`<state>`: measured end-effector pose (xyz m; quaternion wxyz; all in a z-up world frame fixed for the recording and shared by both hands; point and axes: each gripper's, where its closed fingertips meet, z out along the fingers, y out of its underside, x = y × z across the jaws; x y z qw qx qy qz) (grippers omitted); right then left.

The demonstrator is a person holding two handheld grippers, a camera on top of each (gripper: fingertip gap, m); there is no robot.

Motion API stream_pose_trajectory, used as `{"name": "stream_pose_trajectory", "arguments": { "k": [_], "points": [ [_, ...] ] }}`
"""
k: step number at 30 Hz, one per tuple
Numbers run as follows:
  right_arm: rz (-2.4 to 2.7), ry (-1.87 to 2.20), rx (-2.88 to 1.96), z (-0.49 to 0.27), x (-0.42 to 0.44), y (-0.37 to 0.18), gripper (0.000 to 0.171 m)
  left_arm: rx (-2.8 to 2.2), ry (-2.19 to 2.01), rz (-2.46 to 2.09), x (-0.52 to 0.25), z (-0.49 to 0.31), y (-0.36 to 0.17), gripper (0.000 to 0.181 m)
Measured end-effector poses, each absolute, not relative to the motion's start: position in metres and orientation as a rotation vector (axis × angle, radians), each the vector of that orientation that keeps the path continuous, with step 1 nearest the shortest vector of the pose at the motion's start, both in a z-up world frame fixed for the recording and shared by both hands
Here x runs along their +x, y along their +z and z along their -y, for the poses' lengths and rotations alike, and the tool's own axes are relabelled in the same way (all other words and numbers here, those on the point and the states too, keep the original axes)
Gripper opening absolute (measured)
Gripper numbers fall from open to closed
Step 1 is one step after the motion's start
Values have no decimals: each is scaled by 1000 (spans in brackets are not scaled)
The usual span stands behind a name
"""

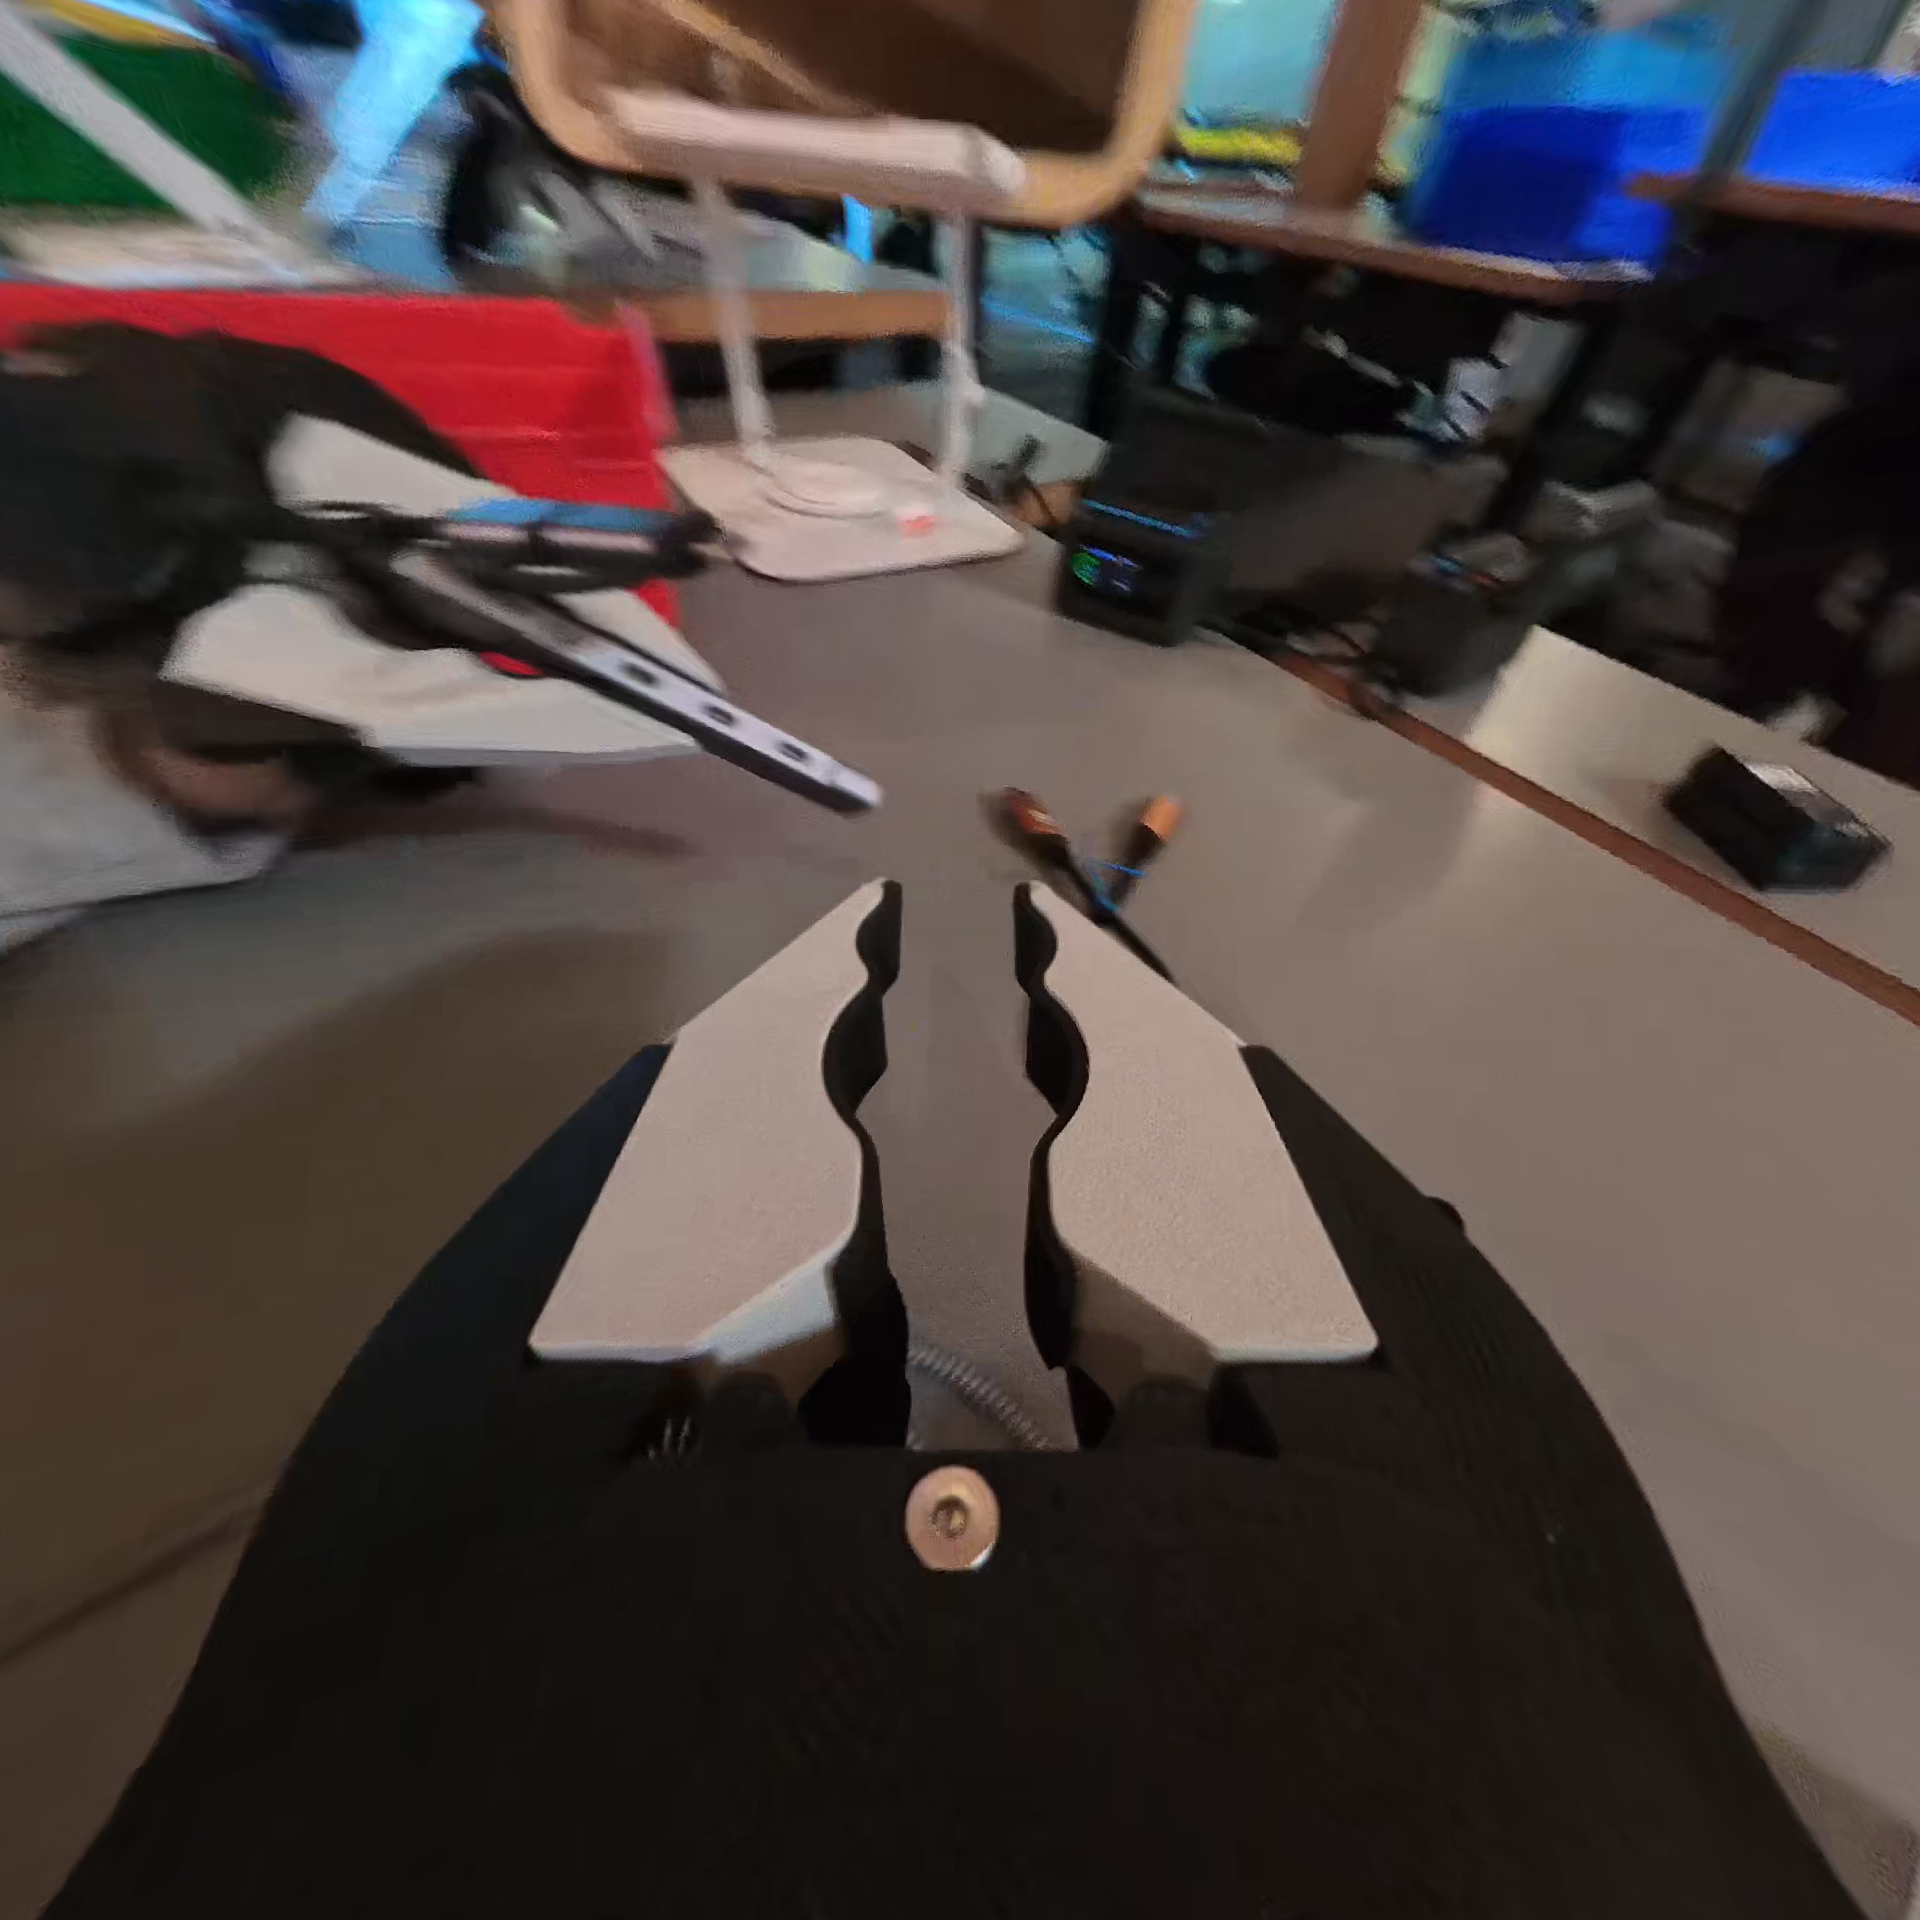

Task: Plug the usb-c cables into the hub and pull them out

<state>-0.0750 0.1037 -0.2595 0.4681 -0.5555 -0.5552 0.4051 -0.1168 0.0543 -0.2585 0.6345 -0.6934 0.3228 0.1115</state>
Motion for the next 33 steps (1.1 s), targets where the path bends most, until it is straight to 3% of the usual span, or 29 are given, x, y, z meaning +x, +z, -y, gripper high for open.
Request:
{"name": "stream_pose_trajectory", "arguments": {
  "k": [6, 10, 18, 19, 21, 30, 33],
  "points": [
    [1554, 672, -1493, -146, -134, -292, 15, -1619, 464, -914, -120, -60, -285, 9],
    [1505, 865, -1880, -162, -162, -318, 18, -1635, 530, -938, -129, -62, -290, 10],
    [1486, 809, -2001, -174, -183, -334, 29, -1622, 610, -1024, -129, -63, -298, 10],
    [1491, 831, -2001, -173, -185, -334, 24, -1616, 617, -1033, -128, -63, -298, 9],
    [1506, 864, -1974, -171, -187, -330, 0, -1602, 633, -1035, -128, -63, -297, 10],
    [1635, 788, -1824, -158, -139, -307, 0, -1496, 743, -1055, -124, -58, -283, 9],
    [1421, 892, -1887, -176, -149, -294, 19, -1501, 742, -1073, -122, -58, -287, 8]
  ]
}}
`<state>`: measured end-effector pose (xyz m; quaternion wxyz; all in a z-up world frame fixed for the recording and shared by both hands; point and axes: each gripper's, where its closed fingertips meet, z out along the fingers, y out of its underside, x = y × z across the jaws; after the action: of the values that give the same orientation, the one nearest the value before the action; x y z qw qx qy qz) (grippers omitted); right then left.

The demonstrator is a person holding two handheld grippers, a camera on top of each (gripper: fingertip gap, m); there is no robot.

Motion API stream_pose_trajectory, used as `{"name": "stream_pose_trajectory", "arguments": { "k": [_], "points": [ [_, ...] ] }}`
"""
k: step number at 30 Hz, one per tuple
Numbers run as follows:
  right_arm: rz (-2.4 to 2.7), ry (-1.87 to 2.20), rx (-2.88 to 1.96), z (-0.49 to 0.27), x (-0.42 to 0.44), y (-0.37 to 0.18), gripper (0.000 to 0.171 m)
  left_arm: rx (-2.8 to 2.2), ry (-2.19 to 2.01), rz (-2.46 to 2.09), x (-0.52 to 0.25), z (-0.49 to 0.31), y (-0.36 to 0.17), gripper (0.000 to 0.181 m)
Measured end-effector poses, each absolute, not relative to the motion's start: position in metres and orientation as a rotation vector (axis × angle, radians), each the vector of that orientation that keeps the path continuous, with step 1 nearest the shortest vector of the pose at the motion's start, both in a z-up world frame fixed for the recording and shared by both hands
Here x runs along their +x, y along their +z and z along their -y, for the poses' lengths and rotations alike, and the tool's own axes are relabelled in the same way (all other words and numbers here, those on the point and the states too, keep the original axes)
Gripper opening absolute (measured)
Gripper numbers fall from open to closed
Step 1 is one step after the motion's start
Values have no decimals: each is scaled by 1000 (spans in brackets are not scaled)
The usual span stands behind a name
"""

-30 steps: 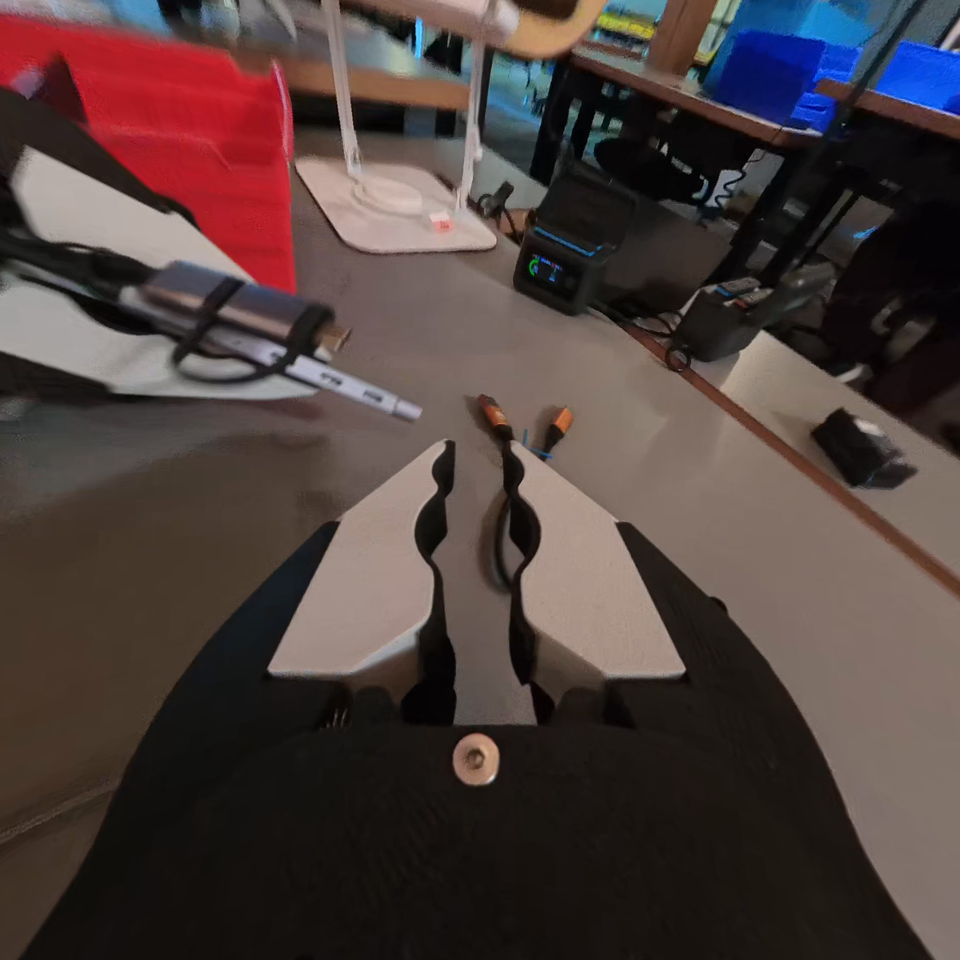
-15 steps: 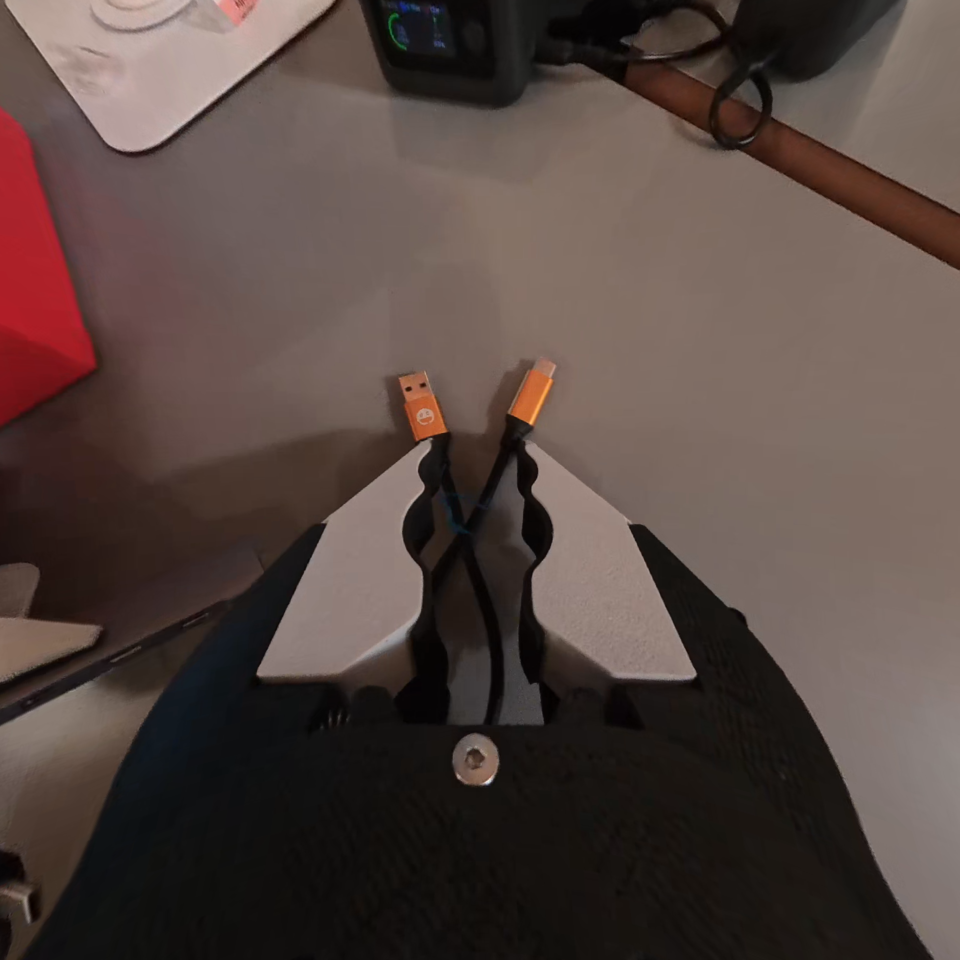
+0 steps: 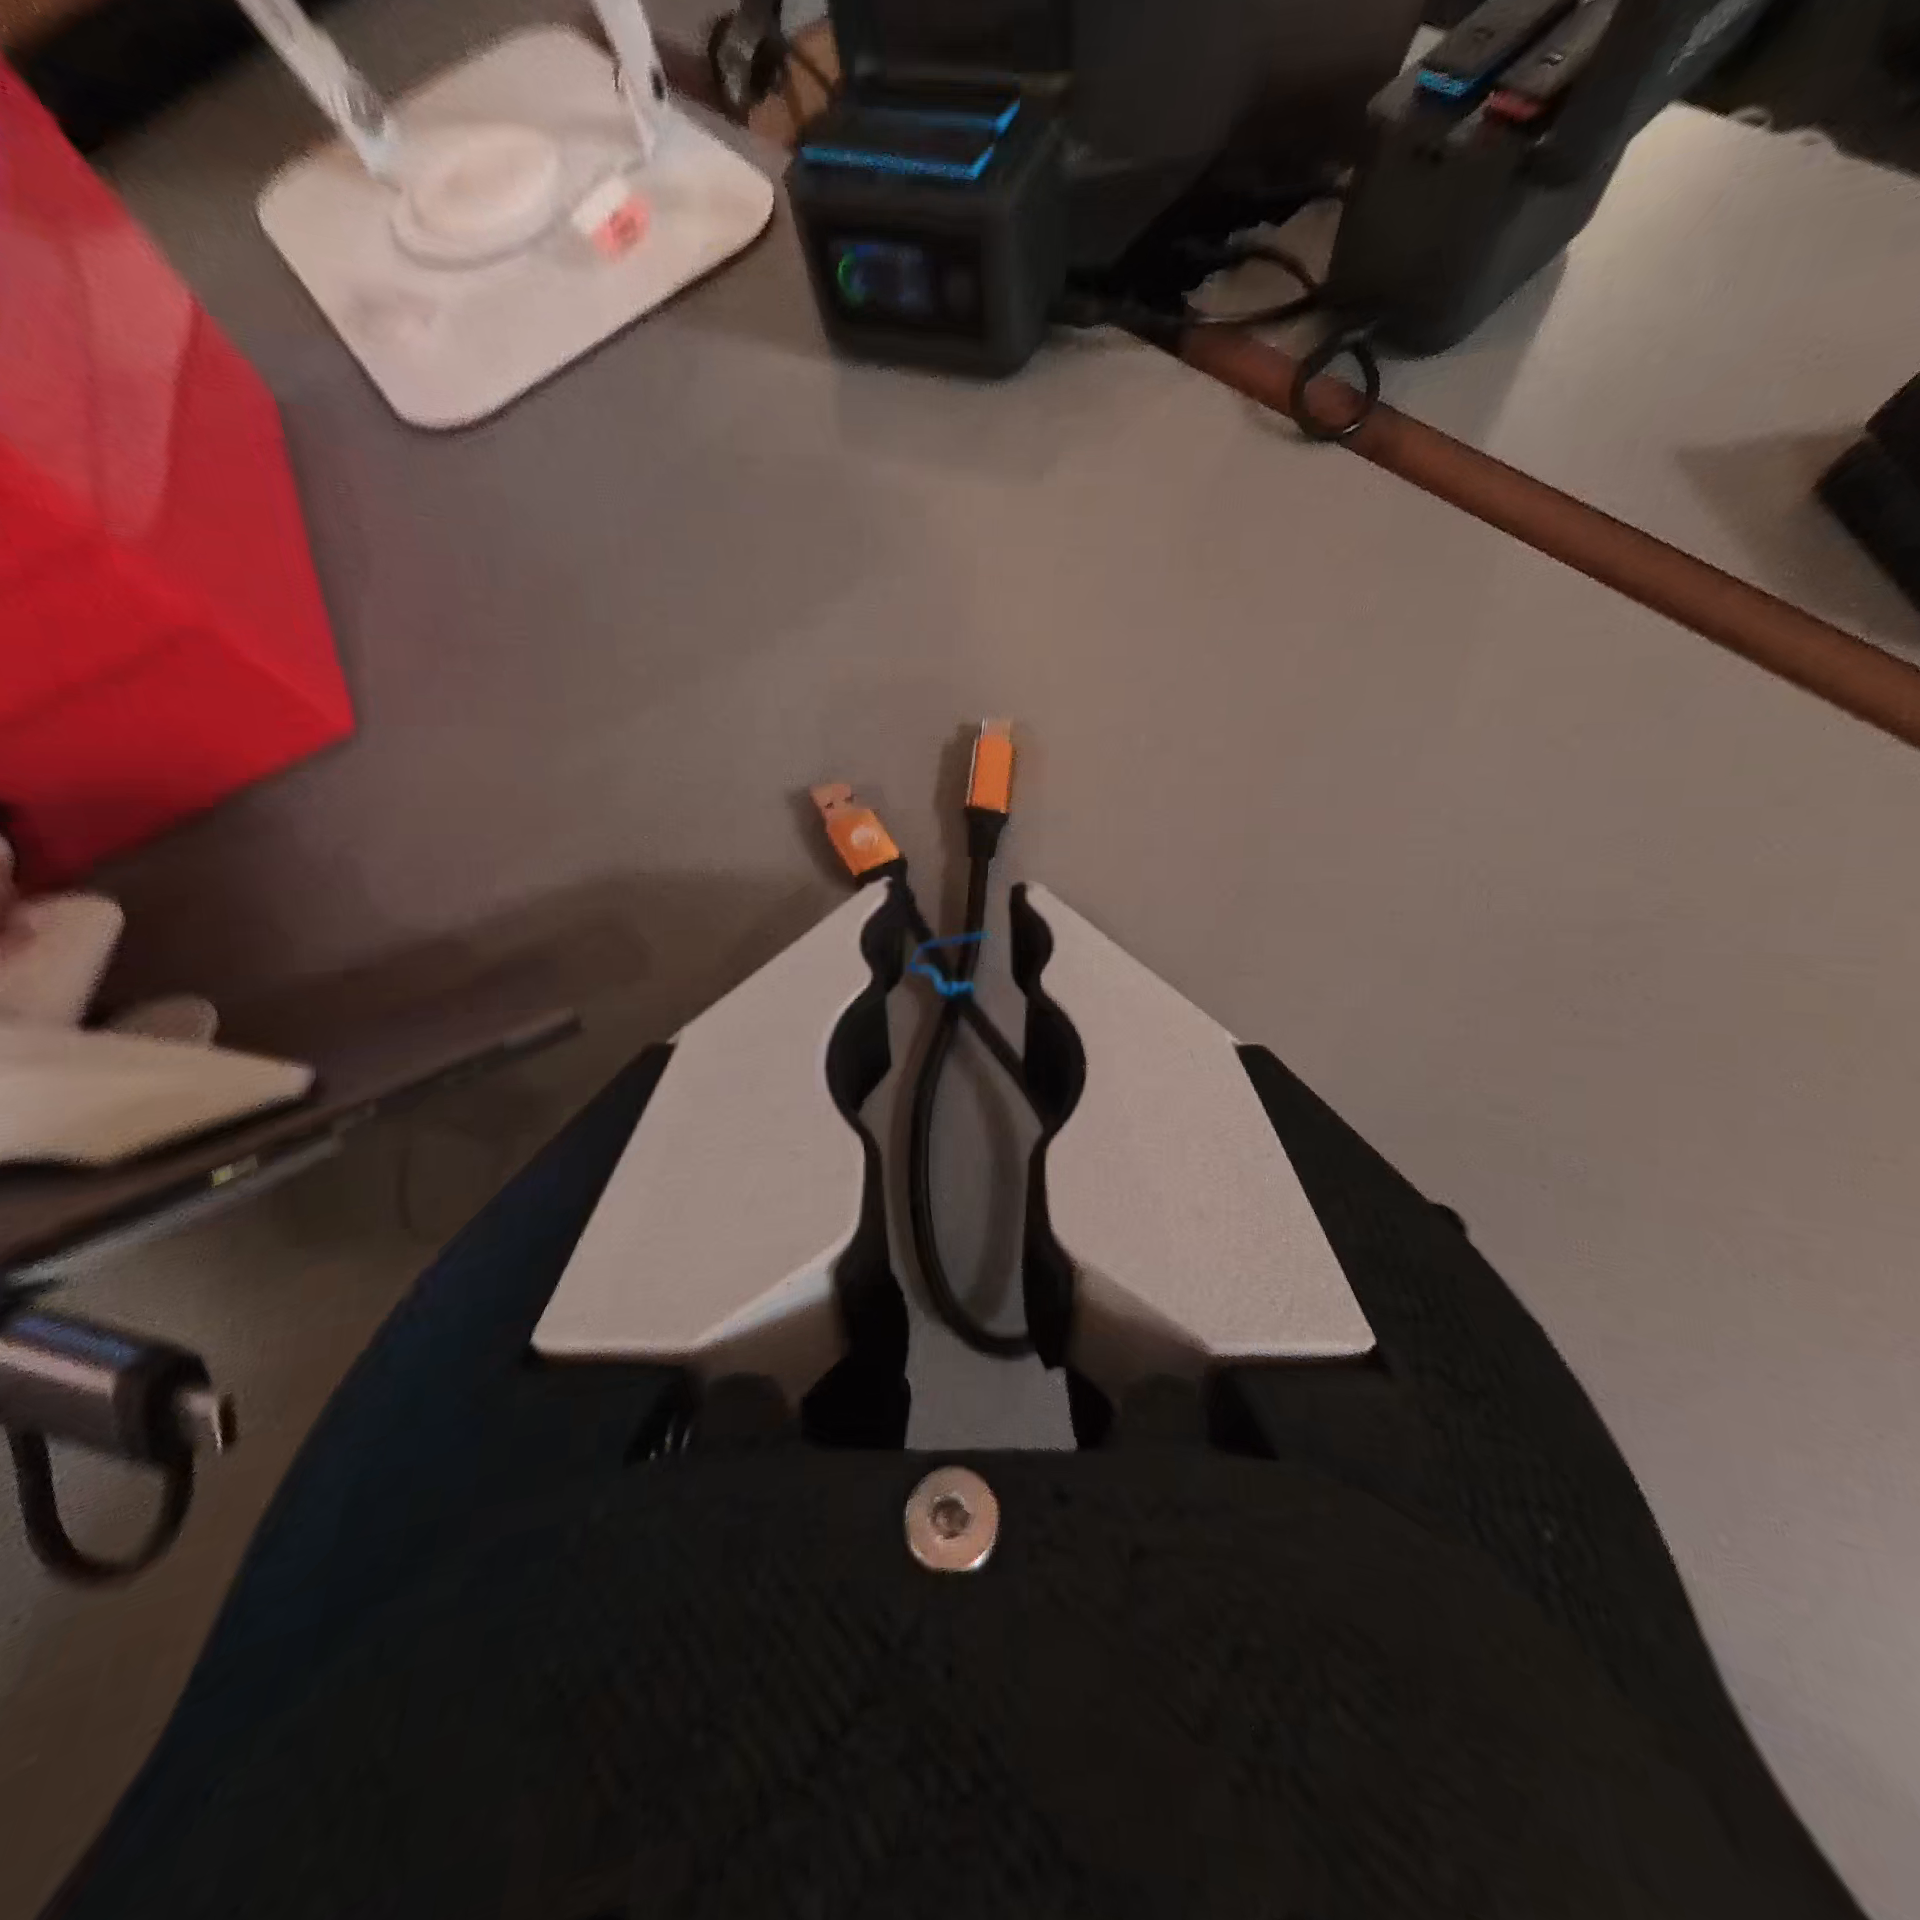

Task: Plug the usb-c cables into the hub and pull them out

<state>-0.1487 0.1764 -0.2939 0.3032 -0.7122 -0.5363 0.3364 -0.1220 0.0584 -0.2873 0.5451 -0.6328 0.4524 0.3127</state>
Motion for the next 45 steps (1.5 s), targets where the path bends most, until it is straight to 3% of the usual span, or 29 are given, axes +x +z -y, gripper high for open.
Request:
{"name": "stream_pose_trajectory", "arguments": {
  "k": [2, 8, 11, 22, 33, 45],
  "points": [
    [1440, 860, -1946, -183, -158, -304, 26, -1503, 745, -1076, -123, -58, -288, 8],
    [1611, 736, -2059, -184, -177, -338, 24, -1492, 752, -1089, -122, -55, -289, 9],
    [1677, 731, -2021, -179, -179, -339, 6, -1487, 747, -1095, -121, -54, -290, 8],
    [2122, 645, -1635, -92, -85, -276, 4, -1425, 754, -1138, -114, -49, -292, 7],
    [2435, 401, -1595, -60, -59, -300, 4, -1323, 819, -1273, -98, -43, -300, 7],
    [2451, 490, -1590, -53, -66, -302, 4, -1331, 807, -1291, -100, -43, -305, 7]
  ]
}}
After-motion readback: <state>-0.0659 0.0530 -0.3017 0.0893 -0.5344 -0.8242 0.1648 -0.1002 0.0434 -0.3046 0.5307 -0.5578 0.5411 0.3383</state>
